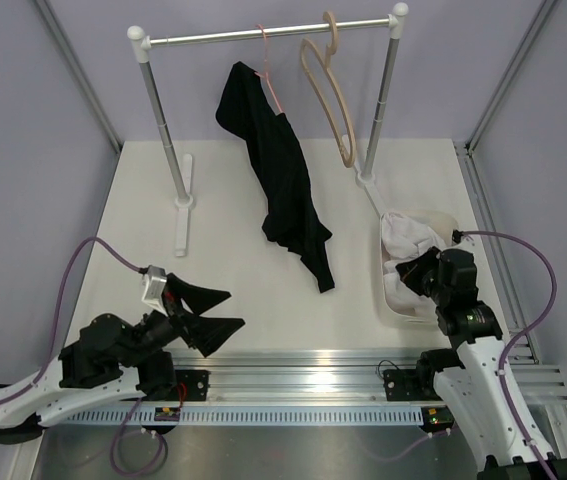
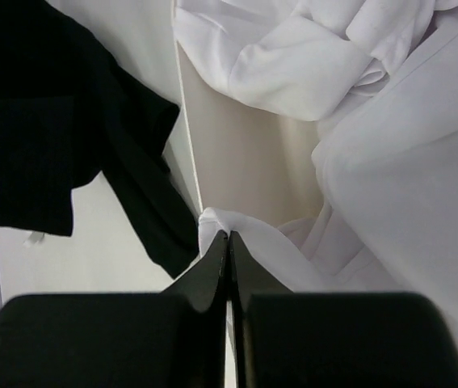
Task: Remove the t-shirt from the hanger
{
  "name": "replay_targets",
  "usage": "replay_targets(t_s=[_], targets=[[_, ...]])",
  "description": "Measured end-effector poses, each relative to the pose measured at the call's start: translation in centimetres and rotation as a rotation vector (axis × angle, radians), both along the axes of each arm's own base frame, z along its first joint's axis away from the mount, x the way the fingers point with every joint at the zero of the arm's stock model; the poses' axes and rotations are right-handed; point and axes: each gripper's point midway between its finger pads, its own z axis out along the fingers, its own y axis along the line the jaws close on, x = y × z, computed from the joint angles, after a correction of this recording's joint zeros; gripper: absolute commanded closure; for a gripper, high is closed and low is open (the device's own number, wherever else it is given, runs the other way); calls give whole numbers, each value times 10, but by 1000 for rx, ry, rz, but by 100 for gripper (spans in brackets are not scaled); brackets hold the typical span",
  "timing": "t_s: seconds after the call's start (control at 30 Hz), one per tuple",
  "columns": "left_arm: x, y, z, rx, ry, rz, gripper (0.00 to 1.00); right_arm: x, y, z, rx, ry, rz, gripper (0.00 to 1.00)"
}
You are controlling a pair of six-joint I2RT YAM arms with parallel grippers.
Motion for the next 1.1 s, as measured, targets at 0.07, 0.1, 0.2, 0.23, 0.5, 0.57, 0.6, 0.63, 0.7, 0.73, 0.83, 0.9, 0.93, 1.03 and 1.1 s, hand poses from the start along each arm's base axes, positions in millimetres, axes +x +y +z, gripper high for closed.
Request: replay_targets(t_s=[0.07,0.1,0.2,0.23,0.5,0.57,0.6,0.63,0.7,0.73,0.83,0.9,0.93,1.03,1.1], targets=[[1,2,0,-4,0,8,1,6,-3,-3,-8,9,-23,100],[1,2,0,-3,1,9,1,9,-6,-5,-18,13,-41,100],[2,1,-1,4,4,12,1,18,-17,-12,-58,39,-94,100],[2,-1,-3,11,6,12,1,23,-21,-12,-76,50,-114,100],[9,-24,-22,113,36,5,1,75,-39,-21,-174,125,-208,100],[10,-30,-27,145,40,-2,1,79,-42,-32,-195,155,-222,100],[10,-32,-28,157,41,-5,1,81,-43,-39,-203,173,-226,100],[10,-34,-27,162,41,-8,1,83,-44,-45,-211,188,-230,100],[10,-37,-22,157,34,-14,1,85,-45,-57,-222,221,-236,100],[11,-38,-19,150,30,-14,1,87,-46,-64,-227,238,-236,100],[14,-42,-13,149,21,-7,1,89,-46,-76,-240,274,-232,79],[16,-47,-12,165,19,-5,1,90,-46,-76,-249,276,-225,59],[17,-50,-13,178,20,-5,1,92,-46,-72,-253,270,-221,40],[22,-60,-14,222,17,-3,1,96,-46,-41,-276,215,-195,7],[26,-64,-12,243,10,7,1,99,-48,-5,-290,148,-191,0]])
